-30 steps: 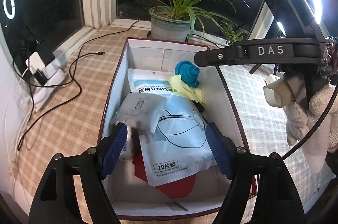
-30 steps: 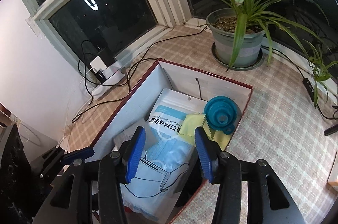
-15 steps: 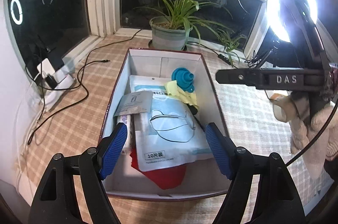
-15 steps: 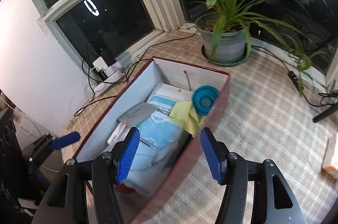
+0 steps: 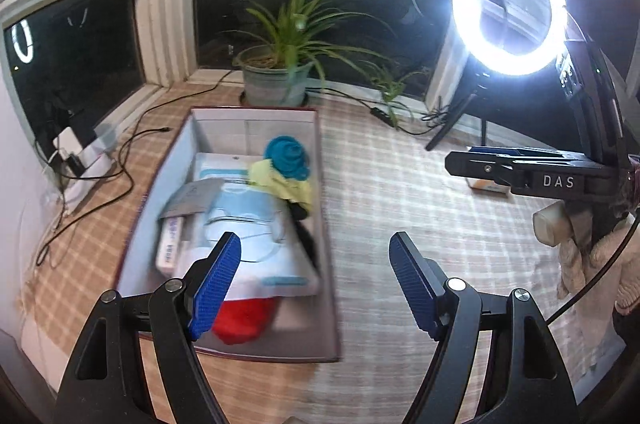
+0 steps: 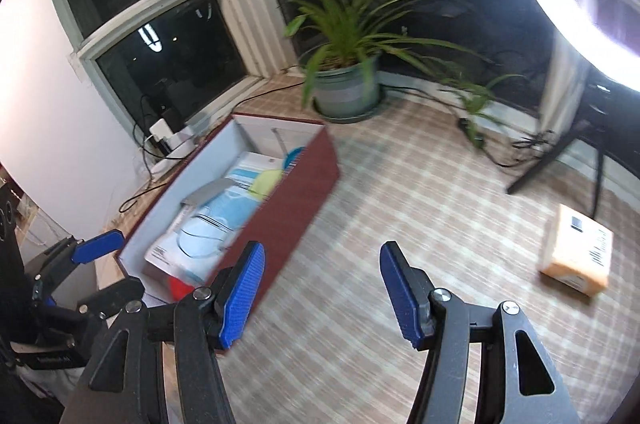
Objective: Organize soft objects
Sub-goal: 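Withdraw both tools from the box toward the orange-white tissue package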
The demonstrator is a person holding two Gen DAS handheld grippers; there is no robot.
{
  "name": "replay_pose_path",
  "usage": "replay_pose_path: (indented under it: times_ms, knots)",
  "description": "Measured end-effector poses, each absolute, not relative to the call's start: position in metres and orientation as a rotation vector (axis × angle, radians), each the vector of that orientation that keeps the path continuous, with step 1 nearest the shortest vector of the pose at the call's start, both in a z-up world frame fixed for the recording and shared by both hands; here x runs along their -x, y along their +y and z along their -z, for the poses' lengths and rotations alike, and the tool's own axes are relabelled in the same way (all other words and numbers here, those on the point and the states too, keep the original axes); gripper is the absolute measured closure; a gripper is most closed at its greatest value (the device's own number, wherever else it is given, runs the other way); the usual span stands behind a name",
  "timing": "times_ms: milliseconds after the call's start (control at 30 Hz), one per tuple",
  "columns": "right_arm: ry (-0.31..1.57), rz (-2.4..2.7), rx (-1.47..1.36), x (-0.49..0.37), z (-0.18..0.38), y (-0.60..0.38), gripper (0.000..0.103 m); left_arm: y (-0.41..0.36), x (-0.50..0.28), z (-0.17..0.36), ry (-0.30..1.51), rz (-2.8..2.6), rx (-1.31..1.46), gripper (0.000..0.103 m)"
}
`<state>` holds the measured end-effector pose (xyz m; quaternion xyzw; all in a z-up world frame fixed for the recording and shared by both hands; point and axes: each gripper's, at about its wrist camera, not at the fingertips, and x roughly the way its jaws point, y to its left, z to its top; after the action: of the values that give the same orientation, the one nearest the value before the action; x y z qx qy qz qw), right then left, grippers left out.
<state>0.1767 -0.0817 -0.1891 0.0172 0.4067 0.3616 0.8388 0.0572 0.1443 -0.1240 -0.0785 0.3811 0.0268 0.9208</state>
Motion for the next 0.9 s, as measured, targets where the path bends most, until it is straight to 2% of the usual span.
replay_pose_path:
  times_ms: [367,500,900]
  knots:
    - [0.792,-0.644,-0.139,-0.172,0.199,-0.199,0.047,0.086,-0.071,0.125,0.787,0.016,0.180,0.026]
    - [0.789,-0.594,-0.165,-0.176,0.205,-0.238,0.034,0.065,-0.082,0.129,0.788,0.054,0.207,0.026]
    - [0.820,-0.497,-0.254,-0.209,0.223,-0.319,0.034,0.011,-0.130,0.144,0.809,0.131,0.237,0.026]
